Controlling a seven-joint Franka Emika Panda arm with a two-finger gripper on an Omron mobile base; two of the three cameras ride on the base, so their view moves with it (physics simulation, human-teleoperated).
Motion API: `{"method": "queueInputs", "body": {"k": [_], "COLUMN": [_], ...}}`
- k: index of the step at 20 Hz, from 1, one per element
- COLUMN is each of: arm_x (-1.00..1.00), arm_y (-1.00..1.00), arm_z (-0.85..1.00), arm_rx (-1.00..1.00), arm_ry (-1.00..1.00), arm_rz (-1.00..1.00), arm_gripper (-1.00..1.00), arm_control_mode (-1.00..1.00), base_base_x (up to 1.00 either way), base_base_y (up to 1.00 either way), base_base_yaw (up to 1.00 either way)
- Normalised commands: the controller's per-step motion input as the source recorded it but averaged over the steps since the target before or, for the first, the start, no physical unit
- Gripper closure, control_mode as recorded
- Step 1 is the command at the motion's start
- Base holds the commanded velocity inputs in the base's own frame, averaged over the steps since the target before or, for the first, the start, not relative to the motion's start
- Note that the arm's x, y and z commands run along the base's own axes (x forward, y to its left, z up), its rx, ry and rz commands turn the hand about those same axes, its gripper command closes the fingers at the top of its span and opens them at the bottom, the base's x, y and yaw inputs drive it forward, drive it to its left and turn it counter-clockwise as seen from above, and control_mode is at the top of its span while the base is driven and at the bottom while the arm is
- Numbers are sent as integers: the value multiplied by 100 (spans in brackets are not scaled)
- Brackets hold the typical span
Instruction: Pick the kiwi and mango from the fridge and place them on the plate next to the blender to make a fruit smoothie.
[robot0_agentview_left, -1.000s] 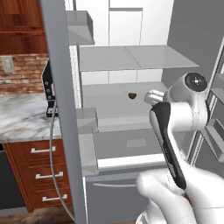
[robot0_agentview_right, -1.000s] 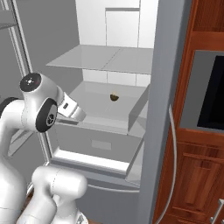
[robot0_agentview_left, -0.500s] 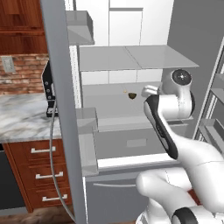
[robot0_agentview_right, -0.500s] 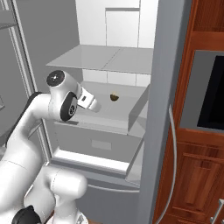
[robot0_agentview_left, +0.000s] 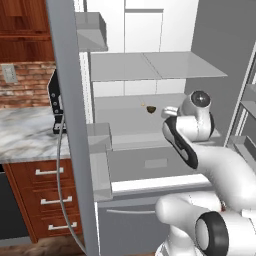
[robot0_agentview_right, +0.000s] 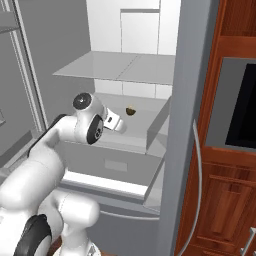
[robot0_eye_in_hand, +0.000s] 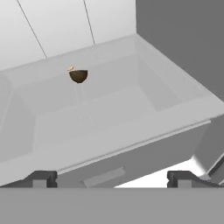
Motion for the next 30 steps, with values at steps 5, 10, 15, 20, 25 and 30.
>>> {"method": "queueInputs", "body": {"k": [5, 10, 15, 20, 25, 30], "arm_x": [66, 60, 17, 18, 64, 51], "arm_y": [0, 4, 5, 1, 3, 0], "arm_z": [-11, 0, 0, -23, -15, -10], "arm_rx": [0, -2, -2, 0, 0, -1], "arm_ry": [0, 4, 8, 7, 7, 2], "arm_rz": [13, 10, 1, 0, 0, 0], "arm_gripper": [-100, -100, -100, -100, -100, -100], "arm_control_mode": [-100, -100, -100, -100, -100, -100], "base_base_x": [0, 0, 0, 0, 0, 0], "base_base_y": [0, 0, 0, 0, 0, 0], "base_base_yaw": [0, 0, 0, 0, 0, 0]}}
